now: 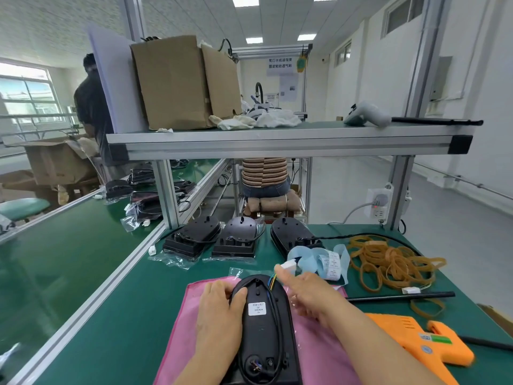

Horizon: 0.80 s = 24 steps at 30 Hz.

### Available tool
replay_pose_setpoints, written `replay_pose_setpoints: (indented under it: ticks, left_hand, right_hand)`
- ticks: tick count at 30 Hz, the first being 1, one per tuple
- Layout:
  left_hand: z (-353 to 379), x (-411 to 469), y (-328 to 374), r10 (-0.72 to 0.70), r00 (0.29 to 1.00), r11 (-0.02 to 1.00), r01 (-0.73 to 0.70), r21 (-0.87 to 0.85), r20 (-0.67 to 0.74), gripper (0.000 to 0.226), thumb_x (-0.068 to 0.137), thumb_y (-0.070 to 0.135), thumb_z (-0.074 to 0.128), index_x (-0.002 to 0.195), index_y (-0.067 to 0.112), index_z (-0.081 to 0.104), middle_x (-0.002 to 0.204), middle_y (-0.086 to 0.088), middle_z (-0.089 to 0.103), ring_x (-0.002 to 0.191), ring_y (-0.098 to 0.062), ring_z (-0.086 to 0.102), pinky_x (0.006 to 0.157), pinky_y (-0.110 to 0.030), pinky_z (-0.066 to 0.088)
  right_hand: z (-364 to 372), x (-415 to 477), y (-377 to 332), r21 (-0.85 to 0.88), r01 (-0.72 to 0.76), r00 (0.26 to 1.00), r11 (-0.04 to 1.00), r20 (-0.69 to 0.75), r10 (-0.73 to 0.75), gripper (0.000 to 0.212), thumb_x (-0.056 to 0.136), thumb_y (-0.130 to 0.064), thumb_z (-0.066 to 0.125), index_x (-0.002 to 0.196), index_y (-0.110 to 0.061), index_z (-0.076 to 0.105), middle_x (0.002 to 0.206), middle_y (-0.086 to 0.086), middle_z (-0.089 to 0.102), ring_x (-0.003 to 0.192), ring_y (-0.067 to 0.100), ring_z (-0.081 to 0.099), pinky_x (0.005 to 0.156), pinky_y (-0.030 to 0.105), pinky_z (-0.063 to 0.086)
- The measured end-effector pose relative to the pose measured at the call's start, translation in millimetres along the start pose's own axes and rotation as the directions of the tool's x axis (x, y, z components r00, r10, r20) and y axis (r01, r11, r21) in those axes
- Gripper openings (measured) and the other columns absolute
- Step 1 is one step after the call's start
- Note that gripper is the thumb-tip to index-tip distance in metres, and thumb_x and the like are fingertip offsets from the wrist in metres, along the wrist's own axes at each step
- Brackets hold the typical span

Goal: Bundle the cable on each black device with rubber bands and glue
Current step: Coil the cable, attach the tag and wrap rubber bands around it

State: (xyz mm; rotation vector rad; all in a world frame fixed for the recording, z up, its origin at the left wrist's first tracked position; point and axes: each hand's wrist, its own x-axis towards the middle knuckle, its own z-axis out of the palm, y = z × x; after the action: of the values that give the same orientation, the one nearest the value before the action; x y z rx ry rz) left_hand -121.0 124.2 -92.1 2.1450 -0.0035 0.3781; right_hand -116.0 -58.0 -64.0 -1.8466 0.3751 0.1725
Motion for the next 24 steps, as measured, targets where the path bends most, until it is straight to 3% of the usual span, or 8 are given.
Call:
replay_pose_setpoints:
  ticks: [3, 5, 7, 11, 14, 17, 22, 24]
  left_hand:
    - [-0.5, -3.1, 5.0, 0.037, 0.999, 0.996, -0.038, -0.077, -0.025, 0.012, 0.091, 0.035, 0.062, 0.082, 0.033, 0.055, 0.091, 0.012, 0.054, 0.087, -0.005, 0.054, 0.071, -0.024, 0.04]
    - [-1.2, -2.8, 9.5, 0.056, 0.998, 0.994, -0.059, -0.095, -0.041, 0.012, 0.092, 0.035, 0.062, 0.083, 0.032, 0.055, 0.091, 0.012, 0.053, 0.085, -0.005, 0.054, 0.075, -0.03, 0.043]
    - [-3.4, -0.8, 15.5, 0.101, 0.993, 0.989, -0.108, -0.104, -0.068, 0.013, 0.091, 0.033, 0.063, 0.083, 0.03, 0.054, 0.091, 0.011, 0.052, 0.083, -0.002, 0.052, 0.074, -0.029, 0.042]
    - [-25.0, 13.1, 27.5, 0.165, 0.984, 0.948, -0.177, -0.266, -0.067, 0.011, 0.084, 0.025, 0.074, 0.082, 0.026, 0.063, 0.084, 0.006, 0.063, 0.075, 0.001, 0.056, 0.064, -0.008, 0.043]
    - [-54.1, 39.0, 24.6, 0.081, 0.997, 0.949, -0.081, -0.305, -0.012, 0.013, 0.091, 0.034, 0.065, 0.082, 0.025, 0.069, 0.079, 0.01, 0.071, 0.075, -0.006, 0.064, 0.073, -0.023, 0.051]
    - [-75.0, 60.6, 2.1, -0.062, 0.998, 0.991, 0.064, -0.119, 0.02, 0.027, 0.096, 0.034, 0.058, 0.079, 0.015, 0.068, 0.075, 0.001, 0.071, 0.074, -0.02, 0.064, 0.078, -0.037, 0.051]
    - [-62.7, 60.9, -33.4, -0.112, 0.966, 0.938, 0.025, 0.346, 0.234, 0.011, 0.083, 0.014, 0.064, 0.074, 0.012, 0.068, 0.073, 0.001, 0.067, 0.075, -0.018, 0.061, 0.06, -0.02, 0.042]
    - [-53.0, 56.3, -38.4, -0.146, 0.928, 0.905, -0.015, 0.426, 0.342, 0.003, 0.08, 0.019, 0.071, 0.078, 0.019, 0.069, 0.081, 0.004, 0.07, 0.081, -0.015, 0.064, 0.066, -0.019, 0.046]
  right_hand:
    - [2.7, -2.8, 0.7, 0.244, -0.03, 0.953, 0.969, 0.3, -0.046, 0.06, 0.067, -0.057, 0.079, 0.097, -0.005, 0.074, 0.096, 0.014, 0.075, 0.085, 0.025, 0.067, 0.09, 0.041, 0.056]
    - [2.1, -6.1, -2.5, 0.419, -0.041, 0.906, 0.907, 0.398, -0.143, 0.042, 0.071, -0.029, 0.086, 0.104, -0.005, 0.075, 0.107, 0.02, 0.072, 0.094, 0.028, 0.07, 0.089, 0.042, 0.057]
    - [2.9, -6.4, -6.4, 0.42, 0.058, 0.903, 0.906, 0.364, -0.226, 0.046, 0.067, -0.016, 0.084, 0.11, -0.006, 0.069, 0.108, 0.02, 0.072, 0.097, 0.031, 0.071, 0.088, 0.042, 0.058]
    - [-0.4, -10.0, -22.3, 0.345, 0.327, 0.904, 0.88, 0.156, -0.397, 0.052, 0.063, -0.014, 0.082, 0.112, -0.016, 0.066, 0.102, 0.008, 0.076, 0.097, 0.025, 0.072, 0.084, 0.036, 0.059]
    - [-6.4, -9.8, -26.9, 0.354, 0.4, 0.887, 0.846, 0.085, -0.455, 0.058, 0.061, -0.013, 0.082, 0.115, -0.019, 0.064, 0.097, 0.006, 0.076, 0.09, 0.02, 0.073, 0.073, 0.025, 0.057]
    - [-8.0, -11.6, -24.4, 0.289, 0.434, 0.881, 0.853, 0.06, -0.468, 0.056, 0.061, -0.018, 0.082, 0.114, -0.022, 0.064, 0.095, 0.003, 0.077, 0.089, 0.017, 0.073, 0.074, 0.025, 0.057]
    - [-12.1, -19.7, -31.2, 0.029, 0.538, 0.839, 0.843, 0.079, -0.538, 0.058, 0.061, -0.041, 0.08, 0.116, -0.041, 0.062, 0.105, -0.014, 0.072, 0.099, -0.001, 0.066, 0.086, 0.017, 0.051]
    - [-14.7, -23.4, -37.5, 0.029, 0.558, 0.822, 0.829, 0.115, -0.557, 0.051, 0.063, -0.037, 0.081, 0.112, -0.039, 0.064, 0.105, -0.015, 0.072, 0.098, 0.0, 0.067, 0.083, 0.015, 0.052]
